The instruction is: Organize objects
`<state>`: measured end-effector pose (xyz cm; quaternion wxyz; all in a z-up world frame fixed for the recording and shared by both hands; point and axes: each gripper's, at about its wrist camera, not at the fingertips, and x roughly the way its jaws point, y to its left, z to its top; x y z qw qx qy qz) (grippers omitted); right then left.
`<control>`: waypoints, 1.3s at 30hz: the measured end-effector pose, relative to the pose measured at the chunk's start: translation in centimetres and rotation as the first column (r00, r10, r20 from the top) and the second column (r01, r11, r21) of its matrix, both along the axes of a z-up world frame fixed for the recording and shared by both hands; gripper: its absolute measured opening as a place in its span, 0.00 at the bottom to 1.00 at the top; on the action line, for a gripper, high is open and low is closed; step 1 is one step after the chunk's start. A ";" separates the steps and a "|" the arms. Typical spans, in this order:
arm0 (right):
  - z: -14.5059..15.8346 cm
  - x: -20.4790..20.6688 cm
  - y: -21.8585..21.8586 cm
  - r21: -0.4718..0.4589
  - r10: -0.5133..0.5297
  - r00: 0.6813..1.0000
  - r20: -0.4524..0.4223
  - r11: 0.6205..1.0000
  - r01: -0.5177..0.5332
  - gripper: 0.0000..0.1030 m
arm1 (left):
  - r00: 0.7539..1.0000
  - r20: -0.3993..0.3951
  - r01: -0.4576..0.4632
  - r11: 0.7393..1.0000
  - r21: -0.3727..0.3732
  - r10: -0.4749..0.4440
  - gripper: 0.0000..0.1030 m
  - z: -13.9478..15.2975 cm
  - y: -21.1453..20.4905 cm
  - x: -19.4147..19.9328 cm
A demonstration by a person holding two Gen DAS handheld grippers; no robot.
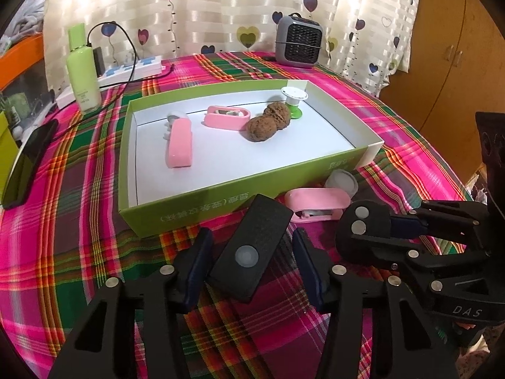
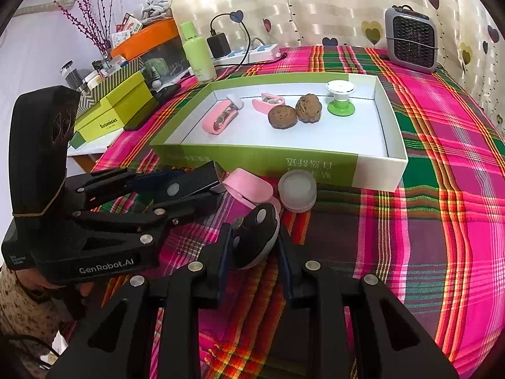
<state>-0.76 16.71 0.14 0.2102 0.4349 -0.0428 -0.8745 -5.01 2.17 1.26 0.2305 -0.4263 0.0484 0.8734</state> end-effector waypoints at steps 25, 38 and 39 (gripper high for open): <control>0.2 0.1 -0.2 -0.002 0.003 1.000 -0.014 1.000 -0.003 0.27 | 1.000 -0.004 -0.030 1.000 0.008 0.030 0.25 0.1 -0.5 0.1; 1.1 0.4 -0.2 -0.014 0.005 0.999 -0.038 1.000 -0.005 0.27 | 0.999 -0.011 -0.049 0.998 0.027 0.049 0.25 0.7 -0.9 1.0; 1.1 0.4 -0.2 -0.015 0.006 0.999 -0.040 1.000 -0.007 0.27 | 0.999 -0.013 -0.049 0.998 0.029 0.050 0.25 0.7 -0.9 1.1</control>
